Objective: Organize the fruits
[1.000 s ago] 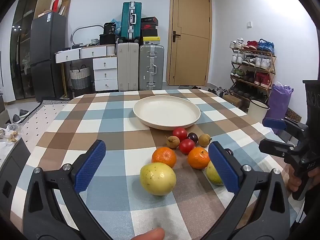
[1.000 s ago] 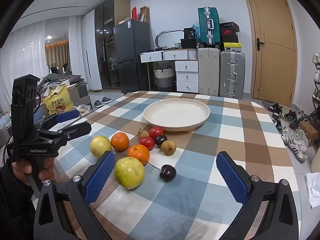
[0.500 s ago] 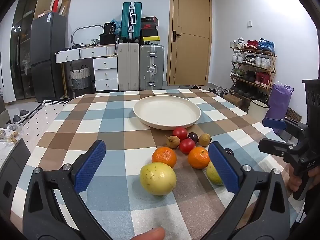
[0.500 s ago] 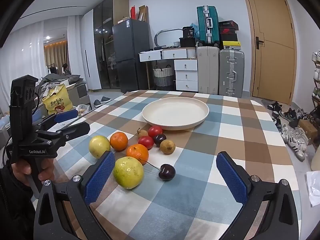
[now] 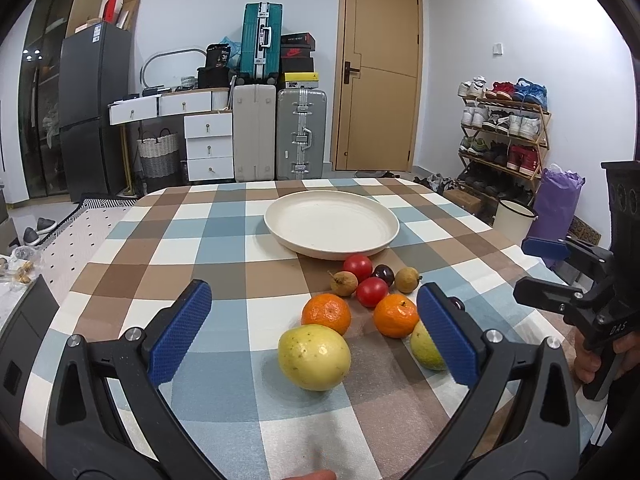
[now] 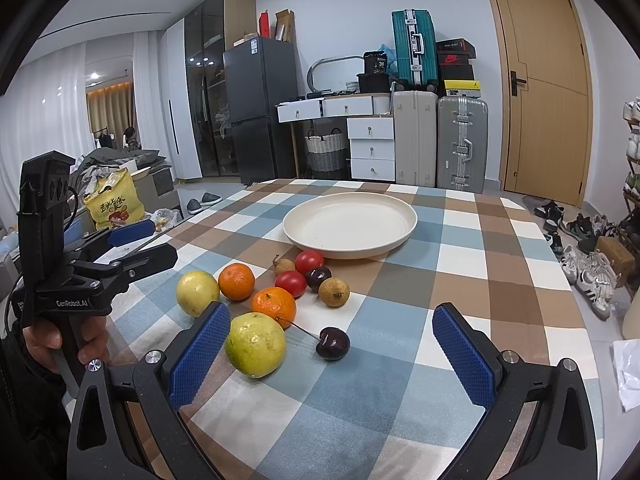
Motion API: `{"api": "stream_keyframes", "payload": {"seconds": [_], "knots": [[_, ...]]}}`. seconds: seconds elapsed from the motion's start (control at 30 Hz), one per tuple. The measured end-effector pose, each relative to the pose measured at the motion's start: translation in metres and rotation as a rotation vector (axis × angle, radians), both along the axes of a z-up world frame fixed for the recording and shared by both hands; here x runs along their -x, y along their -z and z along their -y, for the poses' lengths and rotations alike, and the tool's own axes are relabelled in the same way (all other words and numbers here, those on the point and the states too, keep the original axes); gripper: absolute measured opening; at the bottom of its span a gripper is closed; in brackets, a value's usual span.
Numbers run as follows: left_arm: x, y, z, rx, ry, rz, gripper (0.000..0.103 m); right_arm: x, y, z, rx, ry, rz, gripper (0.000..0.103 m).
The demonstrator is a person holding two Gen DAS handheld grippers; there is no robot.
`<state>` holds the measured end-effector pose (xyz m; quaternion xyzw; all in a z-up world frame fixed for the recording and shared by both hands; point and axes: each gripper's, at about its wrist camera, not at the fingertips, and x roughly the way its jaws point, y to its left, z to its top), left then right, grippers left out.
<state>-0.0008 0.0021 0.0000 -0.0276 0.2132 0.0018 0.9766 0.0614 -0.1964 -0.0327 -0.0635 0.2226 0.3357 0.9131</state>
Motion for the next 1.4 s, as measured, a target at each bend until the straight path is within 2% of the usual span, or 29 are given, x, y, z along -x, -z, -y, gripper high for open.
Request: {"api": "stream_keyframes", "payload": {"seconds": [0.63, 1.03, 1.2, 1.4], "knots": [[0.000, 0.001, 0.006, -0.013, 0.033, 0.000, 0.102, -0.002, 0.000, 0.003, 0.002, 0.009, -0.012, 0.103], [-0.004, 0.001, 0.002, -0.008, -0.007, -0.021, 0.102, -0.007, 0.005, 0.000, 0.015, 0.032, -0.054, 0.103], [-0.010, 0.003, -0.001, 0.009, -0.002, -0.049, 0.102, -0.013, 0.006, -0.003, 0.044, 0.061, -0.083, 0.103], [-0.014, 0.006, -0.001, 0.007, 0.003, -0.076, 0.102, -0.017, 0.007, -0.009, 0.137, 0.090, -0.122, 0.103]]}}
